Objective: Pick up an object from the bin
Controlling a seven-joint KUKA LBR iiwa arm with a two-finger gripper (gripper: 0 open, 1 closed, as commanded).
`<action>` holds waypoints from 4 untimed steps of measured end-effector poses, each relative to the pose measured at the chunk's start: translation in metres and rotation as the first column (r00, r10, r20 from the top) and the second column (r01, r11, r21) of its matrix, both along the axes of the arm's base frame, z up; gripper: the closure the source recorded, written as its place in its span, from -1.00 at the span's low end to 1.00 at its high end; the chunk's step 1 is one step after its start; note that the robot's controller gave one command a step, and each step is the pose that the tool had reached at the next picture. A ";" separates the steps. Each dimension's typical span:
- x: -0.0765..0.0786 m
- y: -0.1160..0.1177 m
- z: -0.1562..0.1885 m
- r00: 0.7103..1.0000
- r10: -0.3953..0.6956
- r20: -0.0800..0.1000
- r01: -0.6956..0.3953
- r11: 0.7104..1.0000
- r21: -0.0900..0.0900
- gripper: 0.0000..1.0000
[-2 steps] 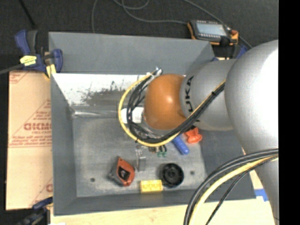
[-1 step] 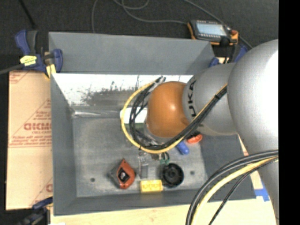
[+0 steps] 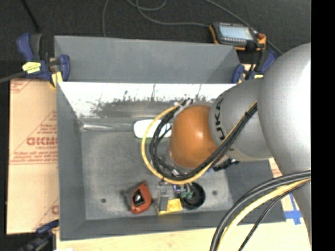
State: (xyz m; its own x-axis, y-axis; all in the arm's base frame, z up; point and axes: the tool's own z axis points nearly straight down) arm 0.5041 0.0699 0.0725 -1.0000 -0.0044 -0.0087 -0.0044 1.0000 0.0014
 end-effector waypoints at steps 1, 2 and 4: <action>-0.015 -0.022 -0.002 1.000 0.016 -0.011 -0.016 1.000 0.000 -1.00; -0.014 -0.038 -0.002 0.999 0.047 -0.006 -0.047 0.999 -0.002 -1.00; -0.023 -0.089 0.001 0.998 -0.069 -0.009 0.069 0.998 -0.001 -1.00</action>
Offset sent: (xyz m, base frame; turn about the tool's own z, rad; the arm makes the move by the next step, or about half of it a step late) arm -0.0250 -0.0239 -0.0025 0.0774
